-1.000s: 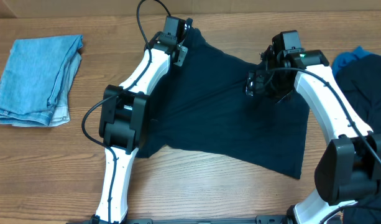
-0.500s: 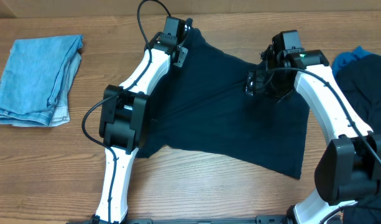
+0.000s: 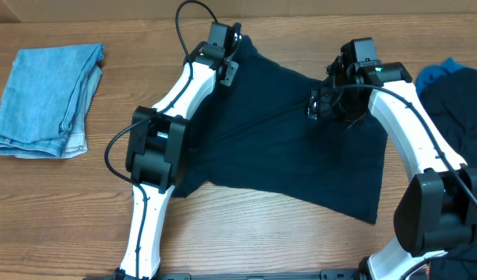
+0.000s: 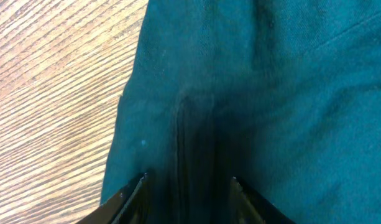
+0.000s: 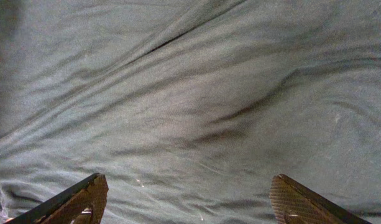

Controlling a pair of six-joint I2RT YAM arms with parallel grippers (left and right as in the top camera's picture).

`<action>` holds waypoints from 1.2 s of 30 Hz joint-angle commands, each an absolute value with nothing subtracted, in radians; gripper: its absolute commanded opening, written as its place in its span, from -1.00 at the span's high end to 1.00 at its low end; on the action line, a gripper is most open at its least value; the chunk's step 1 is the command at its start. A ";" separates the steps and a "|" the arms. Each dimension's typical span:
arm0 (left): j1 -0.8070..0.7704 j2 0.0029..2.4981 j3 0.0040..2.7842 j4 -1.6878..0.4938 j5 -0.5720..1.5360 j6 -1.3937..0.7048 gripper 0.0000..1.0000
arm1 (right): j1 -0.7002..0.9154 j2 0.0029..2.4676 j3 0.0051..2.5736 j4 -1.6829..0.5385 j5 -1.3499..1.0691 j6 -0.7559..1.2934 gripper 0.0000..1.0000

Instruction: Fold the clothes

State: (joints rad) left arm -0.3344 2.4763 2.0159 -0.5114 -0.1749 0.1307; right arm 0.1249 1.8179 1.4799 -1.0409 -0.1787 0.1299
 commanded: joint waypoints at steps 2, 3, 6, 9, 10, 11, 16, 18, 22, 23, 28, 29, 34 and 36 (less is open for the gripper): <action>-0.341 2.498 1.983 -0.488 -0.165 0.128 0.19 | 0.122 1.814 1.489 -1.037 -0.176 0.126 -0.75; -0.341 2.498 1.983 -0.473 -0.168 0.128 0.28 | 0.122 1.814 1.489 -1.037 -0.176 0.126 -0.75; -0.340 2.498 2.007 -0.453 -0.188 0.134 0.60 | 0.122 1.814 1.489 -1.037 -0.176 0.126 -0.75; -0.341 2.492 2.049 -0.458 -0.274 0.135 0.79 | 0.122 1.814 1.489 -1.038 -0.176 0.126 -0.75; -0.340 2.492 2.054 -0.461 -0.274 0.135 0.83 | 0.122 1.814 1.489 -1.038 -0.176 0.126 -0.75; -0.340 2.492 2.054 -0.467 -0.273 0.135 0.92 | 0.122 1.814 1.489 -1.038 -0.176 0.126 -0.75; -0.307 2.492 2.058 -0.464 -0.351 0.135 0.92 | 0.122 1.814 1.489 -1.041 -0.176 0.126 -0.75; -0.280 2.492 2.058 -0.467 -0.351 0.135 0.92 | 0.122 1.814 1.489 -1.041 -0.176 0.126 -0.75; -0.216 2.492 2.058 -0.454 -0.351 0.135 0.87 | 0.122 1.814 1.489 -1.042 -0.176 0.126 -0.75; -0.200 2.492 2.058 -0.442 -0.350 0.135 0.71 | 0.122 1.814 1.489 -1.042 -0.176 0.126 -0.75; -0.130 2.492 2.059 -0.316 -0.347 0.231 -0.44 | 0.122 1.814 1.489 -1.045 -0.176 0.126 -0.75; -0.126 2.491 2.067 -0.310 -0.361 0.262 -0.47 | 0.122 1.814 1.489 -1.044 -0.176 0.126 -0.76; -0.150 2.489 2.280 -0.677 -0.319 0.130 -0.37 | 0.122 1.814 1.489 -1.040 -0.161 0.126 -0.76; -0.154 2.489 2.349 -0.861 0.010 0.107 0.13 | 0.122 1.814 1.489 -1.041 -0.118 0.130 -0.76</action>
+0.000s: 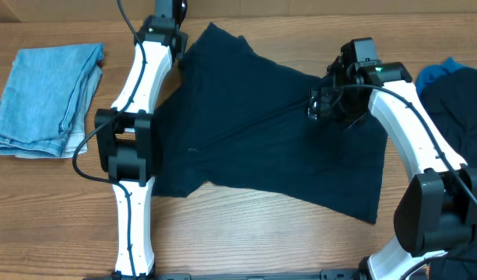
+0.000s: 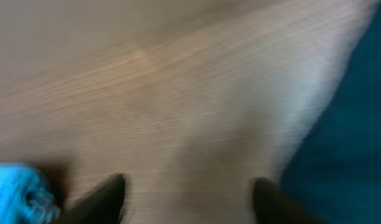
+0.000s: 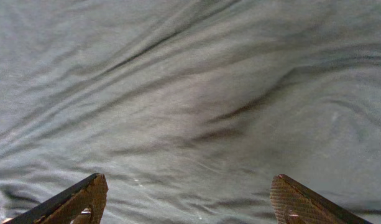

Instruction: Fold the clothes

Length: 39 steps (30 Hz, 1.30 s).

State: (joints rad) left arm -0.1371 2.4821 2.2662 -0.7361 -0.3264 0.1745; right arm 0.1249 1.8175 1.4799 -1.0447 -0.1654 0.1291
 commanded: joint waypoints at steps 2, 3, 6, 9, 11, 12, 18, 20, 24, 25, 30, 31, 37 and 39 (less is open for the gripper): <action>-0.152 2.492 2.336 -0.902 0.252 0.107 0.36 | 0.122 1.814 1.489 -1.038 -0.115 0.131 -0.76; -0.152 2.497 2.323 -0.896 0.263 0.108 0.35 | 0.122 1.814 1.489 -1.034 -0.086 0.160 -0.76; -0.154 2.522 2.304 -0.870 0.231 0.112 0.43 | 0.122 1.814 1.489 -1.034 -0.027 0.210 -0.78; -0.143 2.566 2.304 -0.867 0.146 0.112 0.46 | 0.122 1.814 1.488 -1.045 -0.027 0.210 -0.78; -0.139 2.625 2.304 -0.871 0.146 0.135 0.49 | 0.122 1.814 1.488 -1.050 -0.027 0.210 -0.78; -0.136 2.642 2.304 -0.873 0.128 0.148 0.54 | 0.122 1.814 1.488 -1.052 -0.027 0.210 -0.78; -0.084 2.629 2.315 -0.837 -0.115 0.150 0.70 | 0.122 1.814 1.488 -1.055 -0.027 0.210 -0.78; -0.067 2.622 2.323 -0.828 -0.150 0.149 0.67 | 0.122 1.814 1.488 -1.056 -0.027 0.210 -0.78; -0.067 2.600 2.411 -0.837 -0.161 0.129 0.49 | 0.122 1.814 1.488 -1.055 -0.027 0.210 -0.78; -0.072 2.584 2.446 -0.836 -0.160 0.125 0.48 | 0.122 1.814 1.488 -1.055 -0.027 0.210 -0.78; -0.091 2.564 2.538 -0.839 0.109 0.082 0.41 | 0.122 1.814 1.488 -1.040 -0.027 0.210 -0.80; -0.092 2.564 2.526 -0.833 0.163 0.081 0.46 | 0.122 1.814 1.488 -1.037 -0.027 0.210 -0.82; -0.105 2.564 2.423 -0.725 0.173 0.082 0.86 | 0.122 1.814 1.488 -1.033 -0.015 0.210 -0.83; -0.105 2.564 2.390 -0.698 0.155 0.082 0.82 | 0.122 1.814 1.488 -1.041 -0.015 0.209 -0.83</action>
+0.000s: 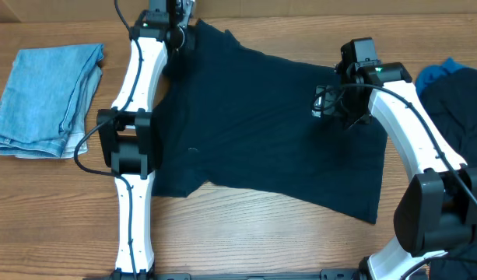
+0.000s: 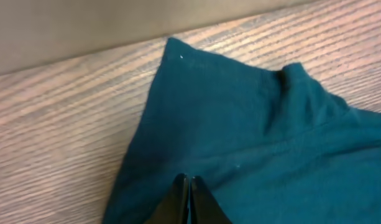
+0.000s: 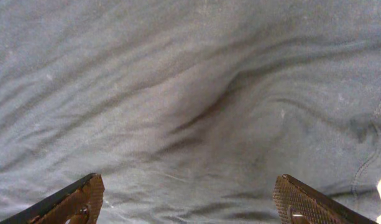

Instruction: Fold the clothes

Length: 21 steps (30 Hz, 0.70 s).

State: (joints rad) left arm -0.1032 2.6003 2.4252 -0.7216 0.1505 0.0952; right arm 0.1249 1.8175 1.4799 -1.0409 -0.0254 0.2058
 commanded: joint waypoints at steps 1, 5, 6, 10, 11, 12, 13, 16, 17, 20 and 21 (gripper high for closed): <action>-0.105 2.564 2.363 -0.675 0.120 0.083 0.82 | 0.122 1.814 1.488 -1.041 -0.015 0.210 -0.83; -0.105 2.564 2.264 -0.580 0.118 0.082 0.83 | 0.122 1.814 1.487 -1.041 0.008 0.209 -0.83; -0.104 2.564 2.245 -0.554 0.117 0.083 0.83 | 0.122 1.814 1.487 -1.041 0.007 0.210 -0.83; -0.105 2.564 2.177 -0.429 0.123 0.081 0.91 | 0.122 1.814 1.487 -1.041 0.007 0.210 -0.83; -0.105 2.564 2.171 -0.423 0.123 0.082 0.92 | 0.122 1.814 1.487 -1.041 0.007 0.210 -0.83; -0.104 2.564 2.156 -0.406 0.120 0.082 0.92 | 0.122 1.814 1.487 -1.041 0.007 0.210 -0.83; -0.104 2.564 2.138 -0.385 0.119 0.082 0.92 | 0.122 1.814 1.487 -1.041 0.007 0.210 -0.83; -0.101 2.564 2.105 -0.362 0.064 0.082 0.92 | 0.122 1.814 1.487 -1.042 0.007 0.210 -0.83; -0.099 2.564 2.101 -0.362 0.015 0.082 0.92 | 0.122 1.814 1.487 -1.045 0.007 0.210 -0.83; -0.075 2.564 2.098 -0.363 -0.027 0.082 0.92 | 0.122 1.814 1.487 -1.053 0.007 0.210 -0.83; -0.060 2.564 2.098 -0.366 -0.027 0.082 0.92 | 0.122 1.814 1.487 -1.052 0.007 0.210 -0.83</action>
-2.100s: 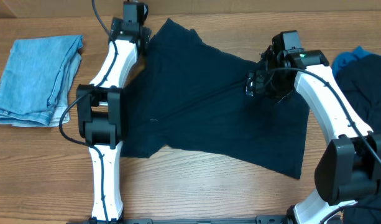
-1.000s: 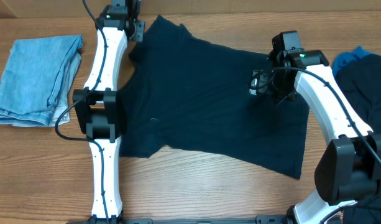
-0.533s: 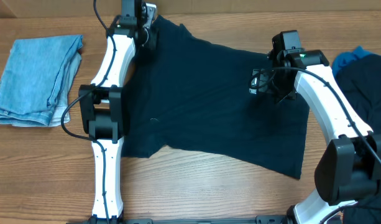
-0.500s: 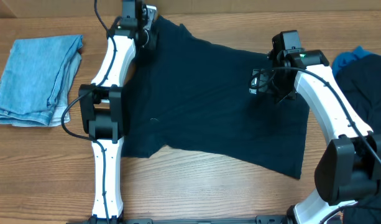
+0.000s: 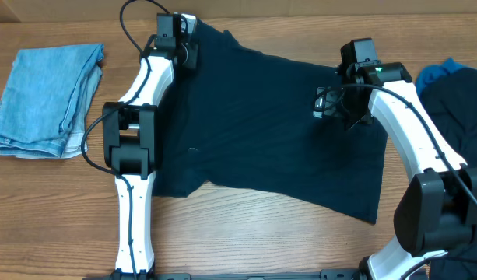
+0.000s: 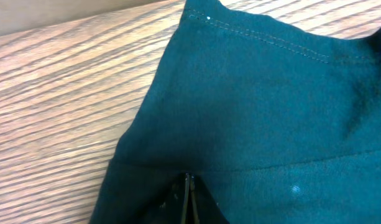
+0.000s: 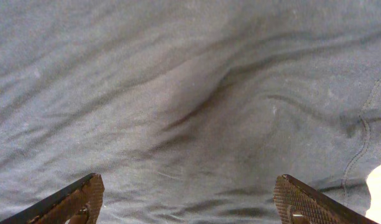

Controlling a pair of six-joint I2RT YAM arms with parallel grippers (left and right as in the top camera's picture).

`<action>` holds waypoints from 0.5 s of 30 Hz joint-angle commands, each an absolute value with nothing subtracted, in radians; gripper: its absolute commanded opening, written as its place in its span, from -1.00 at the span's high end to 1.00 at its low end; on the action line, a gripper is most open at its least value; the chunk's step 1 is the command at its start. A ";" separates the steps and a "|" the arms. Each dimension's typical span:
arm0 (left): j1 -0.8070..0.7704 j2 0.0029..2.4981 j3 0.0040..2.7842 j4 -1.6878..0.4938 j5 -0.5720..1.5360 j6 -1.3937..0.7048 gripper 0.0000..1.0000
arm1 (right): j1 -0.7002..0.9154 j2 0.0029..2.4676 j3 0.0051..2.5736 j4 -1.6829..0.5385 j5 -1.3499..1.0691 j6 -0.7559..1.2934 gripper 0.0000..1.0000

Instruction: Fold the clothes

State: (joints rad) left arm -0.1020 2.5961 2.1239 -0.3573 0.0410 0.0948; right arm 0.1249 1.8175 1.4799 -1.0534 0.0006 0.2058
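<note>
A dark navy shirt (image 5: 277, 132) lies spread over the middle of the wooden table. My left gripper (image 5: 184, 53) is at the shirt's far left corner. In the left wrist view the left gripper (image 6: 189, 186) is shut, its tips pinching the shirt (image 6: 271, 106) just inside the stitched hem. My right gripper (image 5: 335, 105) hovers over the shirt's upper right part. It shows open in the right wrist view (image 7: 190, 199), with wrinkled shirt fabric (image 7: 196, 106) below and nothing between the fingers.
A folded light blue garment (image 5: 43, 101) lies at the table's left end. A heap of dark and blue clothes (image 5: 456, 85) sits at the right edge. Bare wood of the table (image 5: 59, 210) shows in front of the shirt and to its left.
My left gripper, still shut on the shirt's far left corner, has moved a little nearer and to the right. The right gripper stays open in the same place.
My left gripper first stood with fingers apart over a fold at the shirt's far corner. Then it was open over bare wood, beyond the shirt's edge. Later it was shut on the far left corner, with the shirt spread wider. The right gripper stayed open throughout.
</note>
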 commanded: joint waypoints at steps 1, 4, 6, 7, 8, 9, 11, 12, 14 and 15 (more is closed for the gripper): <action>-0.044 2.564 2.098 -0.369 -0.027 0.082 0.92 | 0.122 1.814 1.487 -1.053 0.007 0.210 -0.84; -0.010 2.564 2.098 -0.373 -0.026 0.082 0.82 | 0.122 1.814 1.487 -1.054 0.007 0.210 -0.84; 0.002 2.564 2.098 -0.362 -0.025 0.081 0.65 | 0.122 1.814 1.487 -1.055 0.007 0.210 -0.84; 0.002 2.563 2.102 -0.350 -0.026 0.081 0.42 | 0.122 1.814 1.487 -1.053 0.007 0.210 -0.84; 0.001 2.563 2.122 -0.347 -0.026 0.081 0.30 | 0.122 1.814 1.487 -1.050 0.007 0.210 -0.84; 0.001 2.560 2.152 -0.354 -0.025 0.081 0.19 | 0.122 1.814 1.487 -1.044 0.007 0.210 -0.85; -0.007 2.531 2.266 -0.418 -0.025 0.069 -0.50 | 0.122 1.813 1.491 -1.032 0.007 0.210 -0.85; -0.013 2.498 2.339 -0.489 -0.025 0.065 -0.62 | 0.122 1.812 1.504 -1.029 0.007 0.210 -0.86; -0.015 2.411 2.459 -0.666 -0.025 0.017 -0.74 | 0.122 1.800 1.556 -1.034 0.007 0.210 -0.92; -0.015 2.362 2.495 -0.772 -0.025 -0.036 -0.80 | 0.120 1.788 1.582 -1.035 0.007 0.210 -0.98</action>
State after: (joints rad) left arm -0.0071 2.5450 2.3669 -0.6472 -0.0193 0.0589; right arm 0.1249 1.8175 1.5055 -1.0389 0.0006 0.2070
